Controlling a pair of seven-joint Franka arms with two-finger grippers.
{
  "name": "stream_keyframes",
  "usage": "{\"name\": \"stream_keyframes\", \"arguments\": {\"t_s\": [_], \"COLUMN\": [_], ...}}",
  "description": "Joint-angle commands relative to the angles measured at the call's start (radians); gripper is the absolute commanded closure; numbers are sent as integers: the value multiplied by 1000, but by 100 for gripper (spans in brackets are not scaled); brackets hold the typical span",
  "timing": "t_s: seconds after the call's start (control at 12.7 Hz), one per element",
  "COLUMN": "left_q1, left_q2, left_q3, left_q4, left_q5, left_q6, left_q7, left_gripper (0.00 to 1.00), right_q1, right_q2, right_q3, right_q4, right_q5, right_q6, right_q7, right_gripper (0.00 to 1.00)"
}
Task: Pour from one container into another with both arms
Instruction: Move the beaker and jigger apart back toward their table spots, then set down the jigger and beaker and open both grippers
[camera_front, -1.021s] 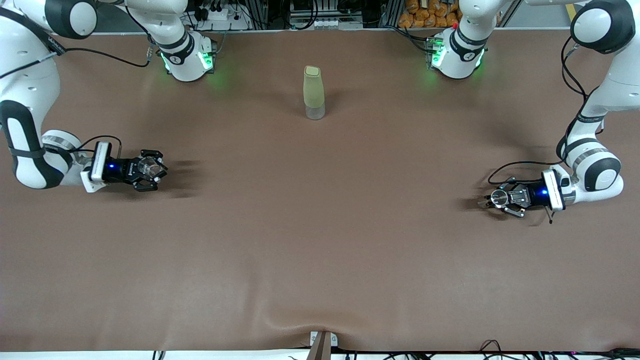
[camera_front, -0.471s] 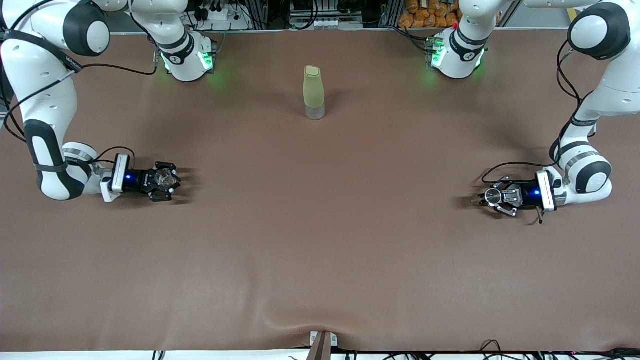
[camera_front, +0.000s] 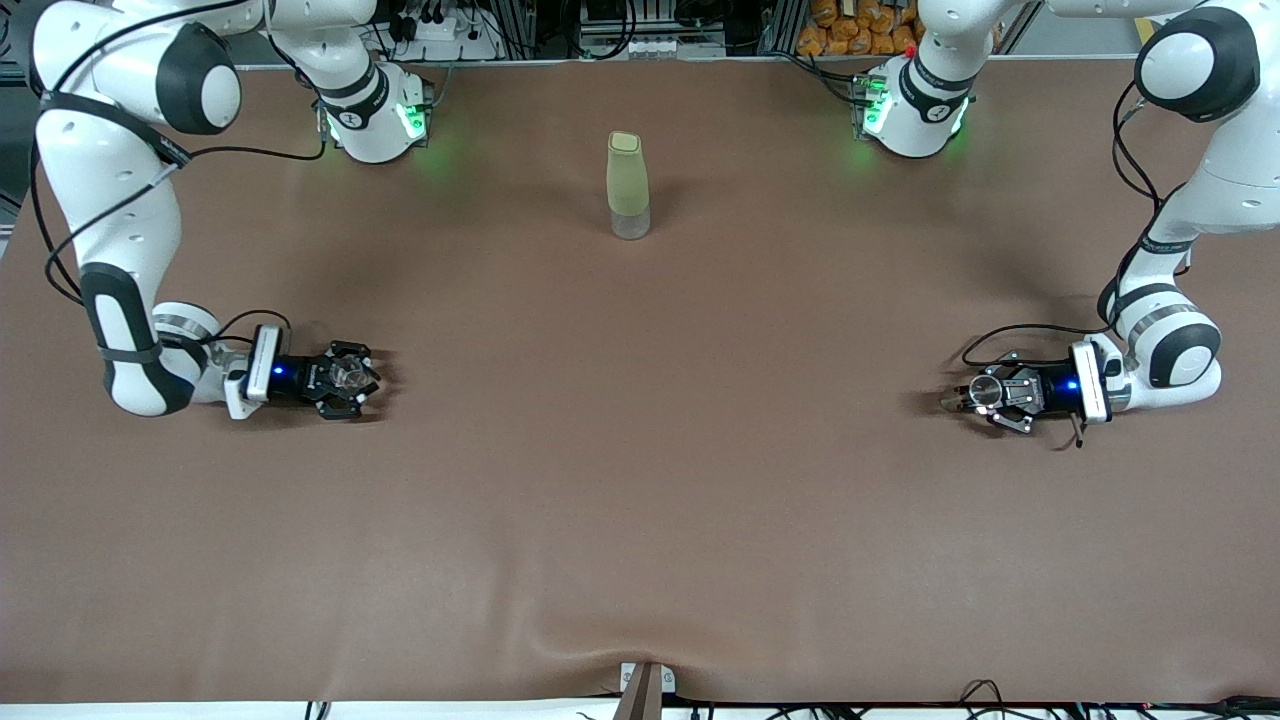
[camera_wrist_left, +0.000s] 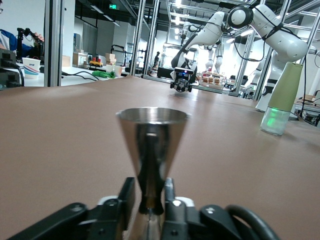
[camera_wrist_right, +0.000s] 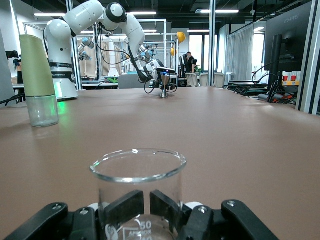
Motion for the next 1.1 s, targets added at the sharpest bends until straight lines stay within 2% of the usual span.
{"name": "stream_keyframes", "arguments": {"t_s": [0.0,0.24,0.31,0.39,0.47,0.55,0.63,0.79,1.02], "left_q1": [-4,7,16,28,42,64,88,127,128], "left_q2": [20,8,4,1,0,0,-5,-34,-77], "left_q3": [3,11,20,20,20,20,20,20,14], "left_q4": [27,30,31,44,59,86,120,207,291], "left_q5": [15,41,57,79,116,154,188,281,335], "left_q6": [-7,-56,-64,-66,-76,-111,-147,-176,-207], "left_q7": [-19,-81,-104,-120,-146,-192,-253,-395,-570], "left_gripper": [0,0,0,0,0,0,0,0,0], "right_q1": [15,22,25,27,27,27,25,25,25], "right_q2": [38,52,52,52,52,51,51,48,31], "right_q3": [-6,-6,-6,-6,-6,-6,-7,-10,-27], "right_q4": [12,14,14,23,25,26,26,31,32], "right_q5": [21,23,23,23,21,21,20,20,6], "right_q6": [17,36,36,37,42,43,45,62,109], "right_q7": [-195,-206,-198,-192,-182,-177,-178,-181,-183], "right_gripper": [100,100,91,63,48,23,18,1,0]}}
